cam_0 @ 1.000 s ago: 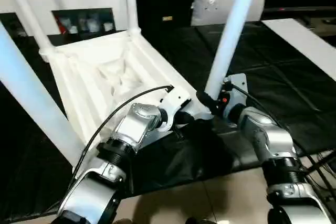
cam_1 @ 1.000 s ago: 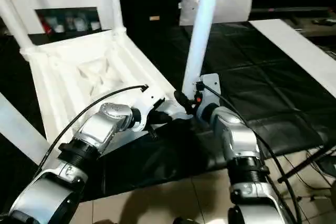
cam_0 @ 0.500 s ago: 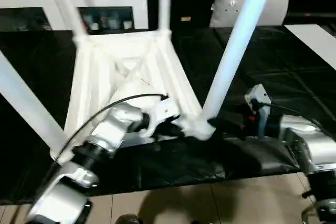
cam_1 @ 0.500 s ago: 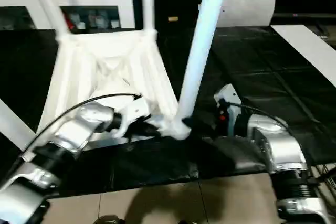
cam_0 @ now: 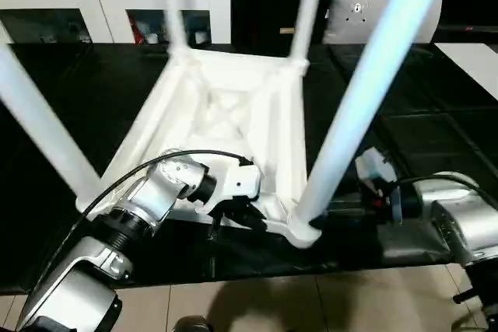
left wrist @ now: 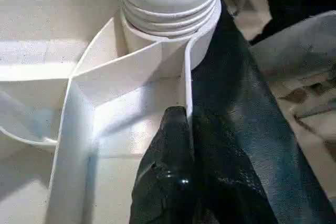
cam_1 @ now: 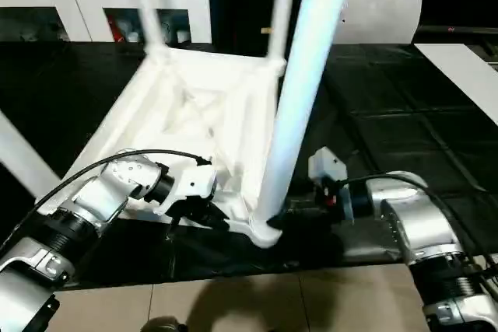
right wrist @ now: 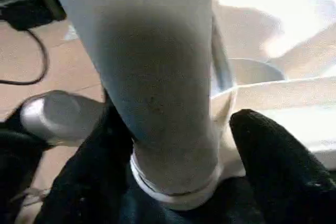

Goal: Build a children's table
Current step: Rotate leg to tighten

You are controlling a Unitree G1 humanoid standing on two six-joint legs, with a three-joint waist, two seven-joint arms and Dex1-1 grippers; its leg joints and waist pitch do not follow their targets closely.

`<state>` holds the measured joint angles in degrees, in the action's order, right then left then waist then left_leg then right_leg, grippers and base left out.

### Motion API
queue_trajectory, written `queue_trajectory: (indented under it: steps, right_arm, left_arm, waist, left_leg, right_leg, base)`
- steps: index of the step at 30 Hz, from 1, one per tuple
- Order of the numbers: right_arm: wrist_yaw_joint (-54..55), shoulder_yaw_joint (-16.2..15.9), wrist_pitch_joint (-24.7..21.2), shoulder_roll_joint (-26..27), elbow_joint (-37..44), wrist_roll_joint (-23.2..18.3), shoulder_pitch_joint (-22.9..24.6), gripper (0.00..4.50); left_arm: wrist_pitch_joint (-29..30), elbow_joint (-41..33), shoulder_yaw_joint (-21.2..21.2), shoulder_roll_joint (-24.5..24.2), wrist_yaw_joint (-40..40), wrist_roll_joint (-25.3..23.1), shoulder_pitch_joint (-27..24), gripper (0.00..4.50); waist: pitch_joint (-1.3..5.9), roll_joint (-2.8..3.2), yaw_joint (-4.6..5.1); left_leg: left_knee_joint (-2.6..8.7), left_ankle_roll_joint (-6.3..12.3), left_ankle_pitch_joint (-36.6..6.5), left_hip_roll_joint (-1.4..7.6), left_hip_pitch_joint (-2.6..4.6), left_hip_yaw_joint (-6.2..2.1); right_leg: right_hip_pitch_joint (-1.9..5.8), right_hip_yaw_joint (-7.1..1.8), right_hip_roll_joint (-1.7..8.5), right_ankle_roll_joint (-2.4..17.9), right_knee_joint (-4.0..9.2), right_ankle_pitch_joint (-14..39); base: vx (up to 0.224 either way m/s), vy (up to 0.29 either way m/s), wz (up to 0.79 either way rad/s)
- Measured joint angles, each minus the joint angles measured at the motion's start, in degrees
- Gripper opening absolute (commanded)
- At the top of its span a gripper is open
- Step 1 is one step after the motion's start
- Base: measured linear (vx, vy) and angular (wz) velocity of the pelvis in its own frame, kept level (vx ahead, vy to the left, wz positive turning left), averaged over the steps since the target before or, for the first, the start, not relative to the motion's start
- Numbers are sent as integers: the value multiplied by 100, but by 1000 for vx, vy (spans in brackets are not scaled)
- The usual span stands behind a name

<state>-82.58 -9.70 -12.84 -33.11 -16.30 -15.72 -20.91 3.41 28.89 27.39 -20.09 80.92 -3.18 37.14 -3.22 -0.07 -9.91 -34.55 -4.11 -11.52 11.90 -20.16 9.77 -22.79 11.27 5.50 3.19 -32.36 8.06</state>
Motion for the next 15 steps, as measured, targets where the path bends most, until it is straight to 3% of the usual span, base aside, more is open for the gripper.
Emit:
queue_trajectory:
  steps: [1,5,10,15]
  right_arm:
    - [-50,-14,-10,18,-8,-12,0,278]
    - [-208,-81,-89,37,-6,-84,0,266]
    - [-216,-85,-144,23,29,-164,0,212]
    - [-177,-14,-241,52,109,-216,70,205]
  left_arm:
    - [-4,-1,9,1,22,2,4,0]
    - [-48,-1,17,2,80,2,5,0]
    - [-75,-1,15,-5,98,13,4,0]
    - [23,-1,-18,-1,113,77,-4,0]
  waist:
    - [0,0,4]
    - [0,-1,10]
    - [0,-3,9]
    - [0,-3,6]
  left_leg:
    - [0,0,0,0,0,0]
    - [1,1,0,1,-1,0]
    - [1,1,1,1,-2,0]
    - [1,1,0,0,-2,0]
  right_leg:
    - [0,0,0,0,0,0]
    - [-2,0,-1,-1,0,0]
    - [-3,0,-1,-2,0,1]
    - [-3,0,-1,-2,0,1]
  base:
    - [0,0,0]
    - [0,0,0]
    - [0,0,0]
    - [0,0,0]
